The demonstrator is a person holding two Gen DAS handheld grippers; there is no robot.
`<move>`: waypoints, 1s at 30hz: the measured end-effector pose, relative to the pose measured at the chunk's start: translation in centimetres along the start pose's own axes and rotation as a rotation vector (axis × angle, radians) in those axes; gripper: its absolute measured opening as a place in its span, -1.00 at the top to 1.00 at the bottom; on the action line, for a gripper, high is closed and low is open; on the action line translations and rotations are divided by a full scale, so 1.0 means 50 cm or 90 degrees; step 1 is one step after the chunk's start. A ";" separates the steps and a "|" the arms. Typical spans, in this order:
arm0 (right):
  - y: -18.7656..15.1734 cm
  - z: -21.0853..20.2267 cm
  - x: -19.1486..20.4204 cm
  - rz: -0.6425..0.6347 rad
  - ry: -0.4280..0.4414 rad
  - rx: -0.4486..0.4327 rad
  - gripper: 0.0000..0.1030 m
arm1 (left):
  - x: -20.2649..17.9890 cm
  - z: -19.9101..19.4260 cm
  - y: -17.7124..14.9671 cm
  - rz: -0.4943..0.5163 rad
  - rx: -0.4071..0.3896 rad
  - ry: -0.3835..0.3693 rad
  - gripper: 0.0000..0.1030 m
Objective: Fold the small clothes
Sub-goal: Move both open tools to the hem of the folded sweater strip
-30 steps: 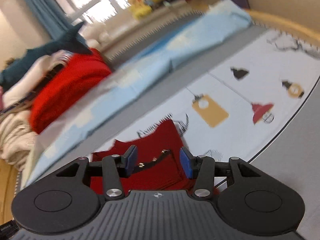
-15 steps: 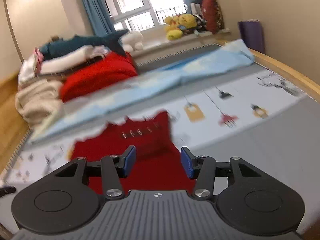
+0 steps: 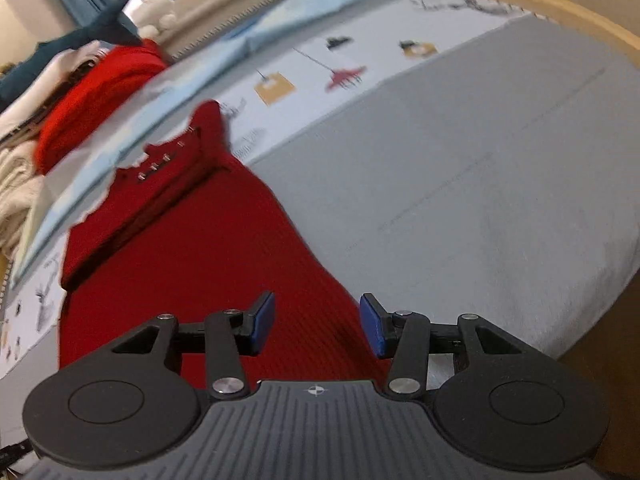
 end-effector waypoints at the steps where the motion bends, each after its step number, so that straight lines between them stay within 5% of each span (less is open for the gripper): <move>1: -0.006 0.005 -0.003 -0.002 0.001 0.005 0.04 | 0.007 0.003 0.002 -0.016 0.003 -0.008 0.64; 9: -0.033 0.049 -0.037 -0.006 -0.030 0.068 0.04 | 0.059 0.039 -0.002 -0.087 0.069 -0.004 0.53; 16: -0.038 0.102 -0.023 -0.016 -0.056 0.119 0.03 | 0.060 0.060 -0.009 -0.060 0.089 0.047 0.40; 30: -0.042 0.126 -0.001 -0.081 -0.084 0.122 0.12 | 0.025 0.084 -0.018 -0.004 0.085 0.046 0.28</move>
Point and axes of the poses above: each gripper's, at about its wrist camera, not at the fingertips, and z roughly the way its jaws point, x to its left, y to its top, the point moved 3 cm from there along z, roughly the way its jaws point, and after that the axes turned 3 degrees about y, right-handed, at the moved point
